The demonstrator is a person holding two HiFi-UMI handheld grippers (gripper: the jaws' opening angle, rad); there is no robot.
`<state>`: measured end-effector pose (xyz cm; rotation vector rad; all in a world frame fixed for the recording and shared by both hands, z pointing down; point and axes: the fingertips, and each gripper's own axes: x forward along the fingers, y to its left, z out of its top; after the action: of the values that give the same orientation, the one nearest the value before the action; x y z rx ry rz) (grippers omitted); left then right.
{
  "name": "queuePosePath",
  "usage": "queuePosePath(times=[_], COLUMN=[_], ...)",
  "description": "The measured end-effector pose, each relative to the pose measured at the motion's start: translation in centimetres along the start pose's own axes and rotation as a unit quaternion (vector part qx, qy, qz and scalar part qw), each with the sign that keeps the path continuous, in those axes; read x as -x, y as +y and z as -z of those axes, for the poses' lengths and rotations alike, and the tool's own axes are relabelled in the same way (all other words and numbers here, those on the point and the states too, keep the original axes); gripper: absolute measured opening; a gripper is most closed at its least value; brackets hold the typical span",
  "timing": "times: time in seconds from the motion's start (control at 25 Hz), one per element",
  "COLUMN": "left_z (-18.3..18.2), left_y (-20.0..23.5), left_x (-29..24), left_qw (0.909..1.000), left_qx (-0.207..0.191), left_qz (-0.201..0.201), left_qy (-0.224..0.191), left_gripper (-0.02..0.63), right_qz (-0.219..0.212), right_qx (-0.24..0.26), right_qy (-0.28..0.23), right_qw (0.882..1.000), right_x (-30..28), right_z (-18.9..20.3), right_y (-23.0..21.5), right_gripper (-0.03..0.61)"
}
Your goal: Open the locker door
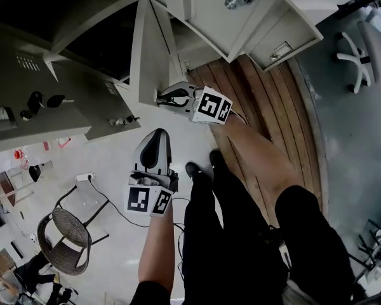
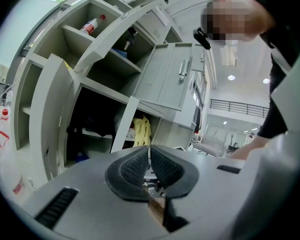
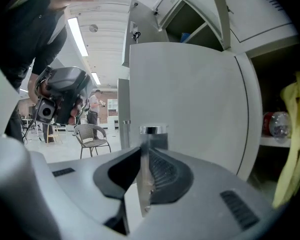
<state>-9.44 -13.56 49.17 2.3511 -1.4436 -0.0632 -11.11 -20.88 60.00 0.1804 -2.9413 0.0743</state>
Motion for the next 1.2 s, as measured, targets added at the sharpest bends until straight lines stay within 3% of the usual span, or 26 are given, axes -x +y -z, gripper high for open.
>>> queuePosePath(times=[1.2], left_z=[2.9], left_y=[-3.0], left_x=[-2.2], left_qw=[0.9996], left_qx=[0.009], left_qz=[-0.020], left_qy=[0.019], left_gripper=[0.026], right_qz=[-0.073], right_qx=[0.011], right_qy=[0.008], right_qw=[0.997], right_x=[5.3], right_z=[1.0], right_y=[-0.4], right_gripper=[0.061])
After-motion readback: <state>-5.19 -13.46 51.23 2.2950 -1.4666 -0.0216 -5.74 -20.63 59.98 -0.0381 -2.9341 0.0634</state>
